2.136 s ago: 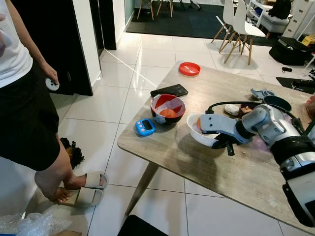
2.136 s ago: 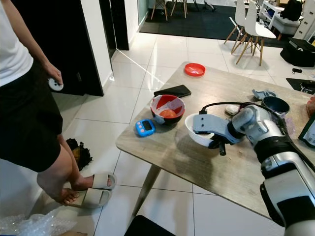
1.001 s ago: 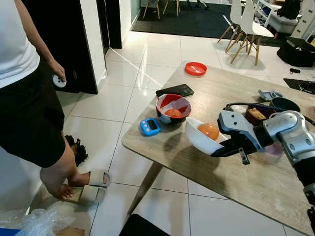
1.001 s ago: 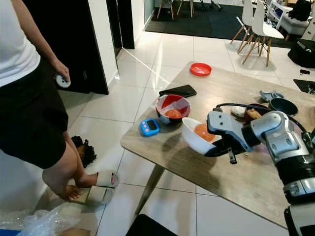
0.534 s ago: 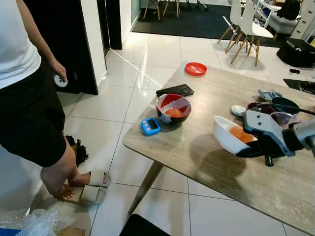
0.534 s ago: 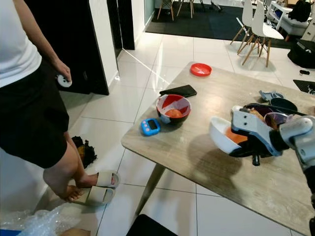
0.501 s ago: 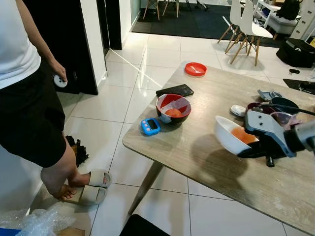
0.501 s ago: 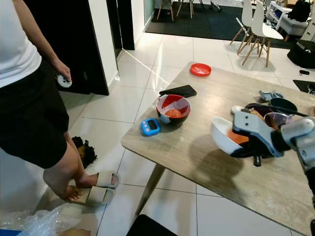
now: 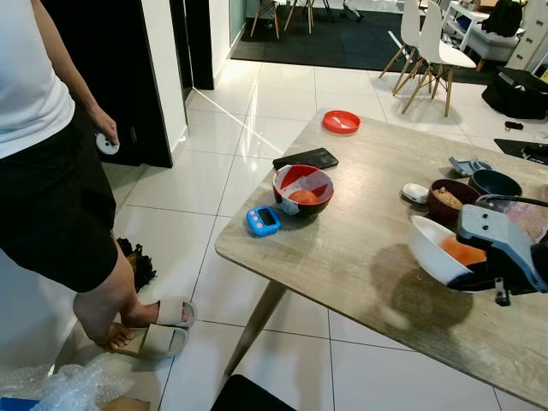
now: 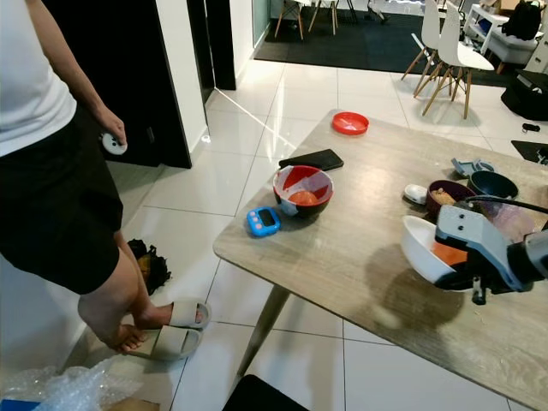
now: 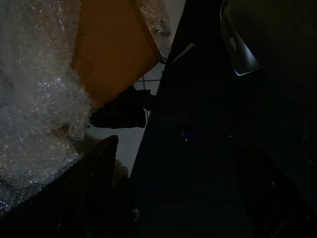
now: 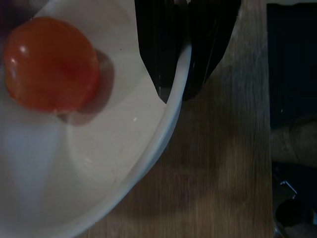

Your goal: Restocking fridge

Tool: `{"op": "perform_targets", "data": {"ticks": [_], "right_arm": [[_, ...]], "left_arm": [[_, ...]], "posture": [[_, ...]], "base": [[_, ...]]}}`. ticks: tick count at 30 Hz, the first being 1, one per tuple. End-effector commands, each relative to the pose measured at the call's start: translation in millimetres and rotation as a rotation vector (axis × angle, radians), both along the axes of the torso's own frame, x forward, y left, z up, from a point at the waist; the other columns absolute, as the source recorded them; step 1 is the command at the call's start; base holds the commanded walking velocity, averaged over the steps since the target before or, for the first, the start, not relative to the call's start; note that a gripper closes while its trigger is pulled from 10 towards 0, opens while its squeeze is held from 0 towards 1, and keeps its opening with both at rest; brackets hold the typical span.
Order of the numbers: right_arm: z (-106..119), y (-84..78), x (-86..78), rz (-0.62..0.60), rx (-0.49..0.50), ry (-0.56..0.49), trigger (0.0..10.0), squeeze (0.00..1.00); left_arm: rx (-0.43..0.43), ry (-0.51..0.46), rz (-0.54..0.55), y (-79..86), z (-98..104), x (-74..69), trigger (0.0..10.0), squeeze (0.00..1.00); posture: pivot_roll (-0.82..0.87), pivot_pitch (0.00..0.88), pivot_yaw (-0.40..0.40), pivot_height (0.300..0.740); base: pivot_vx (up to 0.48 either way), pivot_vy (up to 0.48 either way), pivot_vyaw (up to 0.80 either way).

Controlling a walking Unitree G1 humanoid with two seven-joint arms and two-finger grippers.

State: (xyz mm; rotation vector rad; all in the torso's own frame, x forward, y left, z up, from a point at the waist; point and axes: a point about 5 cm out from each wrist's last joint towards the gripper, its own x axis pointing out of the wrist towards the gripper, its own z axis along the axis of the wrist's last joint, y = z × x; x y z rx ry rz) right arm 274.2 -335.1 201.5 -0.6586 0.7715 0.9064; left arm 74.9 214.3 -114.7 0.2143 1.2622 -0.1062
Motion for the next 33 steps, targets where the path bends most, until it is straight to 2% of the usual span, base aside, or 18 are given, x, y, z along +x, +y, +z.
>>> {"op": "perform_targets", "data": {"ticks": [1, 7, 13, 18, 21, 25, 27, 29, 31, 33], "right_arm": [[9, -7.9, -2.6, -0.039, -0.01, -0.033, 0.0, 0.0], [4, -23.7, -11.8, -0.114, -0.069, 0.001, 0.0, 0.0], [3, -49.9, -24.0, -0.242, -0.17, 0.025, 0.0, 0.0], [5, -62.7, -28.8, -0.311, -0.228, 0.019, 0.0, 0.0], [6, -64.8, -29.0, -0.326, -0.235, 0.012, 0.0, 0.0], [8, -78.3, -29.5, -0.411, -0.293, -0.042, 0.0, 0.0], [8, -80.2, -29.2, -0.425, -0.3, -0.054, 0.0, 0.0], [7, -87.0, -24.9, -0.496, -0.321, -0.126, 0.0, 0.0], [7, -89.0, -23.7, -0.517, -0.329, -0.147, 0.0, 0.0], [2, -96.0, -21.8, -0.61, -0.338, -0.195, 0.0, 0.0]], "left_arm": [[-0.062, 0.011, -0.043, -18.2, -3, -0.7, 10.0, 0.0], [-0.062, 0.01, -0.045, -18.0, -3, -0.5, 10.0, 0.0], [-0.063, 0.01, -0.045, -17.9, -3, -0.7, 10.0, 0.0], [-0.064, 0.013, -0.048, -18.2, -3, -1.1, 10.0, 0.0], [-0.064, 0.013, -0.048, -18.2, -3, -1.1, 10.0, 0.0], [-0.067, 0.009, -0.048, -19.3, -3, -0.3, 10.0, 0.0], [-0.067, 0.009, -0.048, -19.4, -3, -0.2, 10.0, 0.0], [-0.068, 0.008, -0.049, -19.9, -3, 0.2, 10.0, 0.0], [-0.069, 0.008, -0.049, -20.2, -3, 0.3, 10.0, 0.0], [-0.069, 0.007, -0.049, -20.6, -3, 0.7, 10.0, 0.0]], "posture": [[-0.05, 0.001, -0.032, 0.74], [-0.06, 0.001, -0.027, 0.74], [-0.06, 0.003, -0.029, 0.74], [-0.06, 0.002, -0.028, 0.74], [-0.06, 0.002, -0.028, 0.74], [-0.06, 0.003, -0.029, 0.74], [-0.06, 0.003, -0.029, 0.74], [-0.07, 0.0, -0.03, 0.74], [-0.07, 0.0, -0.03, 0.74], [-0.06, 0.0, -0.03, 0.74]], "base": [[0.0, 0.0, 0.0], [0.0, 0.0, 0.0], [0.0, 0.0, 0.0], [0.0, 0.0, 0.0], [0.0, 0.0, 0.0], [0.0, 0.0, 0.0], [0.0, 0.0, 0.0], [0.0, 0.0, 0.0], [0.0, 0.0, 0.0], [0.0, 0.0, 0.0]]}}
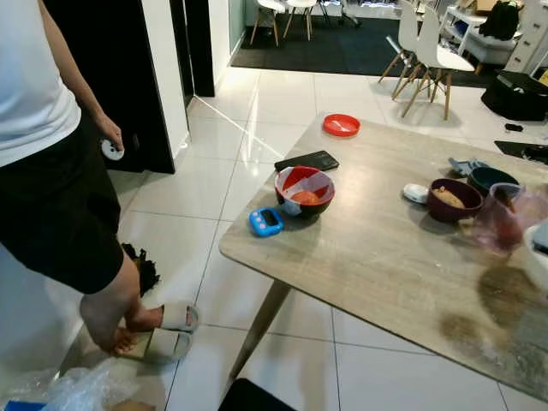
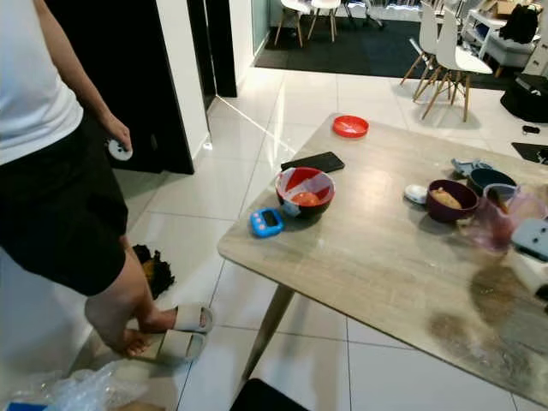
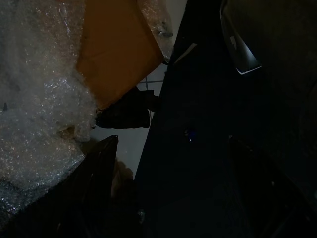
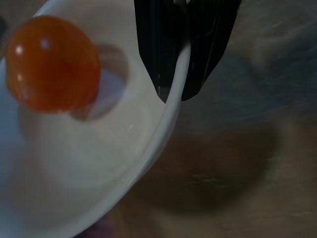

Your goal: Restocking fridge

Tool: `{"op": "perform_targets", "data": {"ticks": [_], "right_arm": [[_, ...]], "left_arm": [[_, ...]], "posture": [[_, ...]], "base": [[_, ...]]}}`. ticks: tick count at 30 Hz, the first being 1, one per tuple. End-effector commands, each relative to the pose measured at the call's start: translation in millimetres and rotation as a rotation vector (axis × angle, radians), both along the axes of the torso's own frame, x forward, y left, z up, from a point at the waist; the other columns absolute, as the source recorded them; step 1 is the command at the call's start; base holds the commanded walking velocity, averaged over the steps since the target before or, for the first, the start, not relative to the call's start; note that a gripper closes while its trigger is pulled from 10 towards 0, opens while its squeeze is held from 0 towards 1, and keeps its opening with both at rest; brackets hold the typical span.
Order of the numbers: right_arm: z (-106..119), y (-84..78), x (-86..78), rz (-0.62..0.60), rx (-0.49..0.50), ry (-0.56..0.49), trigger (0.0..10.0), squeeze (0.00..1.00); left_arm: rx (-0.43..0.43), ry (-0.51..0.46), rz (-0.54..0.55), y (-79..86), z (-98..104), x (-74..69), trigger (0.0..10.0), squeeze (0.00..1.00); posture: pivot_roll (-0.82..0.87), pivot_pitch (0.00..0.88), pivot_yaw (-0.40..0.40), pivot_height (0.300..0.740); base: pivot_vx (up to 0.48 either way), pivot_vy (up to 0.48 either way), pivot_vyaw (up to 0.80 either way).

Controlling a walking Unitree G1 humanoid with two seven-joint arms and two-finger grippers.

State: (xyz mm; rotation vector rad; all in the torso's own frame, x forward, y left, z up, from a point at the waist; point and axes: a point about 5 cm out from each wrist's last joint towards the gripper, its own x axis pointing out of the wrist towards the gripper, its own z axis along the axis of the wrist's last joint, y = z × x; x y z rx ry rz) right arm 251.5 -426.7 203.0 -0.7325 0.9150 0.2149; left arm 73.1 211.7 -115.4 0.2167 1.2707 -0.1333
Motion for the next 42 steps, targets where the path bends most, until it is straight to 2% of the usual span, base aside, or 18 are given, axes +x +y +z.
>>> {"op": "perform_targets", "data": {"ticks": [1, 5, 10, 16, 17, 18, 19, 20, 25, 42], "right_arm": [[-1, -6.8, 1.1, -0.075, -0.026, -0.064, 0.0, 0.0], [-8, -14.6, -0.4, -0.177, -0.064, -0.098, 0.0, 0.0], [-15, -19.5, -5.2, -0.219, -0.089, -0.073, 0.0, 0.0], [-19, -43.9, -28.2, -0.375, -0.211, -0.067, 0.0, 0.0], [-19, -43.9, -28.2, -0.375, -0.211, -0.067, 0.0, 0.0], [-20, -47.3, -31.9, -0.403, -0.224, -0.075, 0.7, 0.0], [-20, -47.3, -31.9, -0.403, -0.224, -0.075, 0.7, 0.0], [-19, -54.0, -38.1, -0.479, -0.246, -0.122, 10.0, 0.0], [-17, -64.6, -51.0, -0.601, -0.28, -0.185, 10.0, 0.0], [-34, -66.3, -61.3, -0.662, -0.277, -0.188, 10.0, 0.0]], "left_arm": [[-0.058, -0.004, -0.028, -18.2, -2, 2.6, 10.0, 0.0], [-0.058, -0.006, -0.026, -18.6, -2, 3.3, 10.0, 0.0], [-0.057, -0.006, -0.025, -18.7, -2, 3.4, 10.0, 0.0], [-0.057, -0.007, -0.025, -18.5, -2, 3.6, 10.0, 0.0], [-0.057, -0.007, -0.025, -18.5, -2, 3.6, 10.0, 0.0], [-0.057, -0.007, -0.026, -18.7, -2, 3.7, 10.0, 0.0], [-0.057, -0.007, -0.026, -18.7, -2, 3.7, 10.0, 0.0], [-0.06, -0.007, -0.028, -19.5, -2, 4.0, 10.0, 0.0], [-0.063, -0.009, -0.031, -20.8, -2, 4.7, 10.0, 0.0], [-0.063, -0.01, -0.024, -20.5, -2, 5.4, 10.0, 0.0]], "posture": [[-0.06, 0.0, -0.03, 0.74], [-0.06, 0.0, -0.032, 0.74], [-0.05, 0.0, -0.035, 0.74], [-0.06, 0.0, -0.041, 0.74], [-0.06, 0.0, -0.041, 0.74], [-0.06, 0.0, -0.041, 0.74], [-0.06, 0.0, -0.041, 0.74], [-0.06, 0.0, -0.041, 0.74], [-0.07, 0.0, -0.041, 0.74], [-0.06, 0.0, -0.039, 0.74]], "base": [[0.0, 0.0, 0.0], [0.0, 0.0, 0.0], [0.0, 0.0, 0.0], [0.0, 0.0, 0.0], [0.0, 0.0, 0.0], [0.0, 0.0, 0.0], [0.0, 0.0, 0.0], [0.0, 0.0, 0.0], [0.0, 0.0, 0.0], [0.0, 0.0, -0.73]]}}
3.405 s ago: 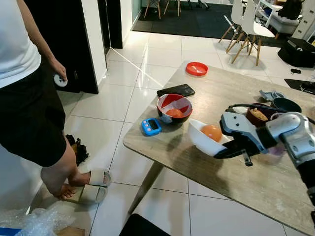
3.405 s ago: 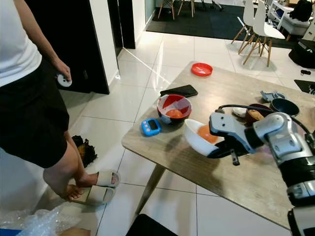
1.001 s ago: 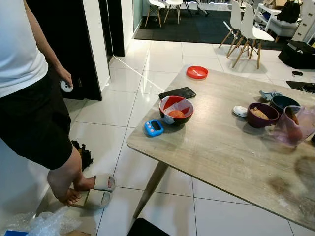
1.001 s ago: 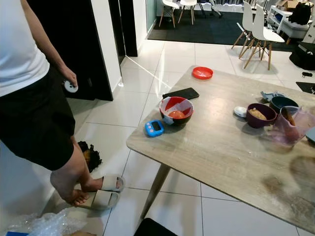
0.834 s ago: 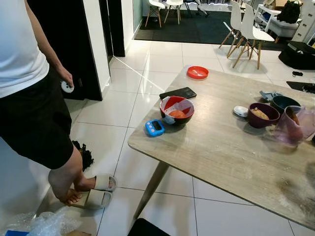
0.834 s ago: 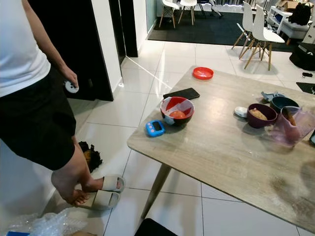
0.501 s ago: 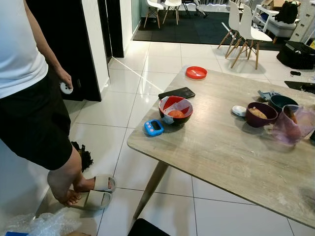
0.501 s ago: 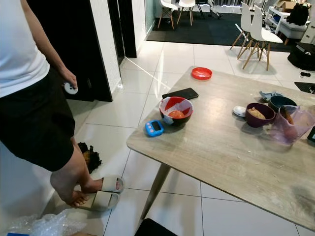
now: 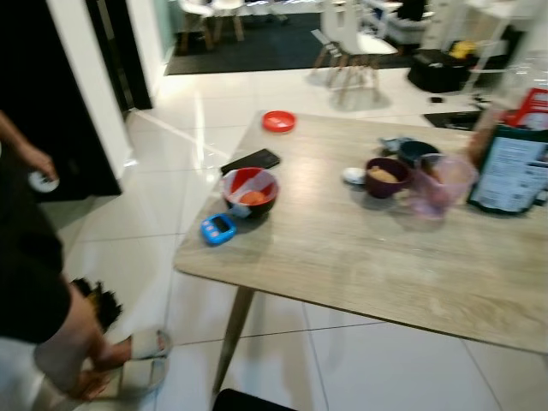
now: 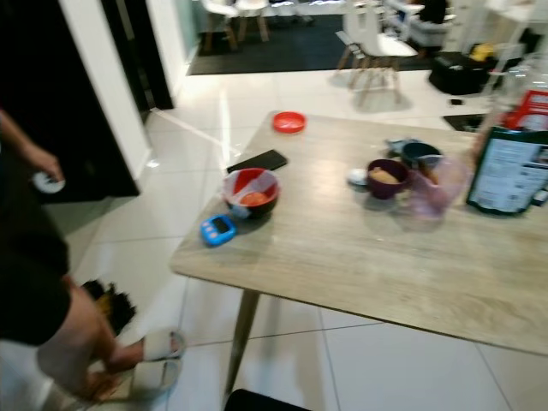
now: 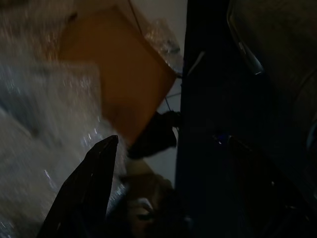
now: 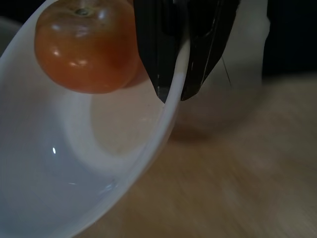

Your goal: Restocking fridge

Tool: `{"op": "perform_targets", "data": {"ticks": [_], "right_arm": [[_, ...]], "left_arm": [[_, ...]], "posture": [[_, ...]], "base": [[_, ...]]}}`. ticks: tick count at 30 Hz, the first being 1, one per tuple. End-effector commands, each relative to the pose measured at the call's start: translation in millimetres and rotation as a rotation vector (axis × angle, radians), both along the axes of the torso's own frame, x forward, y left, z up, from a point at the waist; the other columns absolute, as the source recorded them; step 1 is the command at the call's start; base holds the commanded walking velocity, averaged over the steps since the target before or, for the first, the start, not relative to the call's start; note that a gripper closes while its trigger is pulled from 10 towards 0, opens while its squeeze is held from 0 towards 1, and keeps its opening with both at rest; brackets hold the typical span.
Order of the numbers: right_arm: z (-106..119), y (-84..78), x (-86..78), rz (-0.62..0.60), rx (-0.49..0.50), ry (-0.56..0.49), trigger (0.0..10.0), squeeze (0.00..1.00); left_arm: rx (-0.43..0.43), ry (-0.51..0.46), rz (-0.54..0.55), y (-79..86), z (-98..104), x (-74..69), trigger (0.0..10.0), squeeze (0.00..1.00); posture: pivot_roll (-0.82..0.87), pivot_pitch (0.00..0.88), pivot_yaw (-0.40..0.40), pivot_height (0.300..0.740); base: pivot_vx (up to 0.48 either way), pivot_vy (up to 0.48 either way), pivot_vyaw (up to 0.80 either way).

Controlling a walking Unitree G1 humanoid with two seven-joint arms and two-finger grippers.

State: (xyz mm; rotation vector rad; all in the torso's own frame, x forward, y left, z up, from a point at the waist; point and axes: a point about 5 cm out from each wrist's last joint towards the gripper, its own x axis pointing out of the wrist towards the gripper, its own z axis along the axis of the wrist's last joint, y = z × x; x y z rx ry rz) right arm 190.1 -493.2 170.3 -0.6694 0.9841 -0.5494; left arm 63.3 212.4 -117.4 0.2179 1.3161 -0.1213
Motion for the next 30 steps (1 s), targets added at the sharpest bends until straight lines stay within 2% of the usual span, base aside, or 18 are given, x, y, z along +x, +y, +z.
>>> {"op": "perform_targets", "data": {"ticks": [1, 12, 17, 20, 22, 23, 24, 25, 26, 29, 30], "right_arm": [[-1, -0.3, -0.7, -0.017, 0.002, -0.025, 10.0, 0.0], [-11, -2.8, -11.8, -0.049, 0.005, -0.012, 10.0, 0.0], [-29, -0.3, -21.7, -0.078, 0.042, 0.009, 10.0, 0.0], [-48, 4.1, -31.0, -0.097, 0.082, 0.039, 10.0, 0.0], [-48, 4.1, -31.0, -0.097, 0.082, 0.039, 10.0, 0.0], [-58, 7.6, -35.0, -0.1, 0.105, 0.06, 10.0, 0.0], [-58, 7.6, -35.0, -0.1, 0.105, 0.06, 10.0, 0.0], [-72, 12.8, -39.8, -0.106, 0.134, 0.079, 10.0, 0.0], [-72, 12.8, -39.8, -0.106, 0.134, 0.079, 10.0, 0.0], [-111, 33.3, -50.6, -0.098, 0.214, 0.13, 10.0, 0.0], [-111, 33.3, -50.6, -0.098, 0.214, 0.13, 10.0, 0.0]], "left_arm": [[-0.075, -0.053, -0.034, -21.1, 0, 15.1, 10.0, 0.0], [-0.076, -0.053, -0.035, -21.8, 0, 15.4, 10.0, 0.0], [-0.077, -0.052, -0.034, -22.3, 0, 15.0, 10.0, 0.0], [-0.076, -0.052, -0.033, -22.3, 0, 15.1, 10.0, 0.0], [-0.076, -0.052, -0.033, -22.3, 0, 15.1, 10.0, 0.0], [-0.076, -0.053, -0.032, -22.1, 0, 15.1, 10.0, 0.0], [-0.076, -0.053, -0.032, -22.1, 0, 15.1, 10.0, 0.0], [-0.074, -0.053, -0.031, -21.6, 0, 15.2, 10.0, 0.0], [-0.074, -0.053, -0.031, -21.6, 0, 15.2, 10.0, 0.0], [-0.072, -0.054, -0.03, -20.5, 0, 15.8, 10.0, 0.0], [-0.072, -0.054, -0.03, -20.5, 0, 15.8, 10.0, 0.0]], "posture": [[-0.06, 0.0, -0.039, 0.74], [-0.07, 0.0, -0.039, 0.74], [-0.07, 0.0, -0.04, 0.74], [-0.06, 0.0, -0.04, 0.74], [-0.06, 0.0, -0.04, 0.74], [-0.06, 0.0, -0.04, 0.74], [-0.06, 0.0, -0.04, 0.74], [-0.06, 0.0, -0.04, 0.74], [-0.06, 0.0, -0.04, 0.74], [-0.05, 0.0, -0.038, 0.74], [-0.05, 0.0, -0.038, 0.74]], "base": [[0.0, 0.0, -0.77], [0.0, 0.0, -0.77], [0.0, 0.0, -0.77], [0.0, 0.0, -0.77], [0.0, 0.0, -0.77], [0.0, 0.0, -0.77], [0.0, 0.0, -0.77], [0.0, 0.0, -0.77], [0.0, 0.0, -0.77], [0.0, 0.0, -0.77], [0.0, 0.0, -0.77]]}}
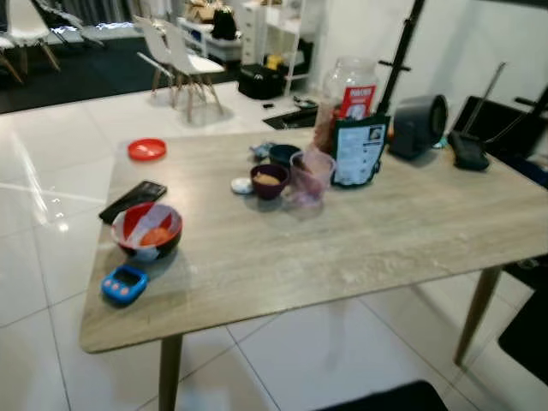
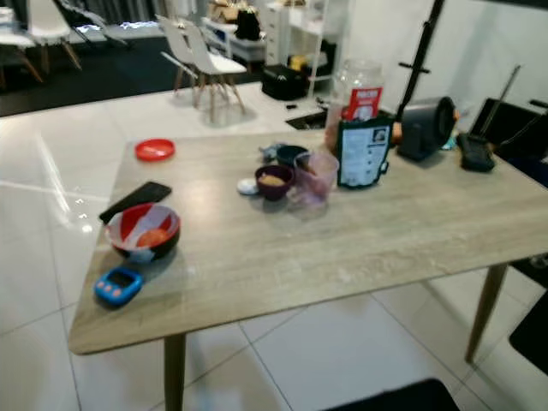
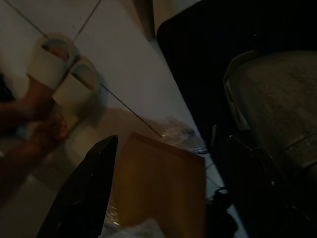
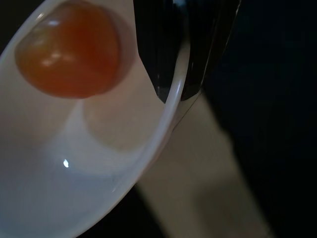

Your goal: Restocking fridge

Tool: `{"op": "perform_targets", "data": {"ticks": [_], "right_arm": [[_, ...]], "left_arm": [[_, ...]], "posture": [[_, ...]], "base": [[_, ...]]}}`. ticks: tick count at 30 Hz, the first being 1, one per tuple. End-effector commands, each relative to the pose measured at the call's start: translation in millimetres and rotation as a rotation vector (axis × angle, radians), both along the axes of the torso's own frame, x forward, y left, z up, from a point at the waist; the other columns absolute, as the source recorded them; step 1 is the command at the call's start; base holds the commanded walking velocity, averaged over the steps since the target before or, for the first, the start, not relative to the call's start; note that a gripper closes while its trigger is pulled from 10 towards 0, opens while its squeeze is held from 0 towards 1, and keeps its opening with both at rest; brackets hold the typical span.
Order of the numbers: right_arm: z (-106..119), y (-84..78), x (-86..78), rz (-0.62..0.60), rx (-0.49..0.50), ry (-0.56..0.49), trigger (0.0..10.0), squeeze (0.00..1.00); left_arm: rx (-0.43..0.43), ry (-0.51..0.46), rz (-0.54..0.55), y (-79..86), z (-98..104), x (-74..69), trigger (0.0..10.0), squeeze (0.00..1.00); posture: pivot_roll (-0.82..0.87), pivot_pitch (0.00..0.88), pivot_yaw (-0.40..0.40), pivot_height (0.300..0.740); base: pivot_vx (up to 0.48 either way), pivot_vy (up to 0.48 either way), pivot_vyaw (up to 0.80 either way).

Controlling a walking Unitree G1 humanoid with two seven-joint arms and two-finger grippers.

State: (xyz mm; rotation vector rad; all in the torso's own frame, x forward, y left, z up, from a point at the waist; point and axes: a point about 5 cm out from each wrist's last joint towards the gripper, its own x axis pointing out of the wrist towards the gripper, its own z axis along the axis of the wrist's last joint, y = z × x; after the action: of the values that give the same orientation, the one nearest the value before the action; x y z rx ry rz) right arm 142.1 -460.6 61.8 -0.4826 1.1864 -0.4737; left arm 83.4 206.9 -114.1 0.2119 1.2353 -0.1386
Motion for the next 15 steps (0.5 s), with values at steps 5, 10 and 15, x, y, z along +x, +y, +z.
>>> {"op": "perform_targets", "data": {"ticks": [5, 10, 15], "right_arm": [[-34, 23.4, -7.5, 0.018, 0.068, 0.019, 10.0, 0.0], [-83, 70.6, -12.7, 0.108, 0.154, 0.059, 10.0, 0.0], [-108, 104.9, -14.9, 0.19, 0.176, 0.062, 10.0, 0.0]], "left_arm": [[-0.049, 0.023, -0.018, -14.5, -3, -3.5, 10.0, 0.0], [-0.048, 0.021, -0.02, -13.9, -3, -2.4, 10.0, 0.0], [-0.048, 0.019, -0.02, -13.9, -3, -2.1, 10.0, 0.0]], "posture": [[-0.05, 0.0, -0.038, 0.74], [-0.05, 0.0, -0.038, 0.74], [-0.04, 0.0, -0.036, 0.74]], "base": [[0.0, 0.0, -0.46], [0.0, 0.0, 0.0], [0.0, 0.0, 0.0]]}}
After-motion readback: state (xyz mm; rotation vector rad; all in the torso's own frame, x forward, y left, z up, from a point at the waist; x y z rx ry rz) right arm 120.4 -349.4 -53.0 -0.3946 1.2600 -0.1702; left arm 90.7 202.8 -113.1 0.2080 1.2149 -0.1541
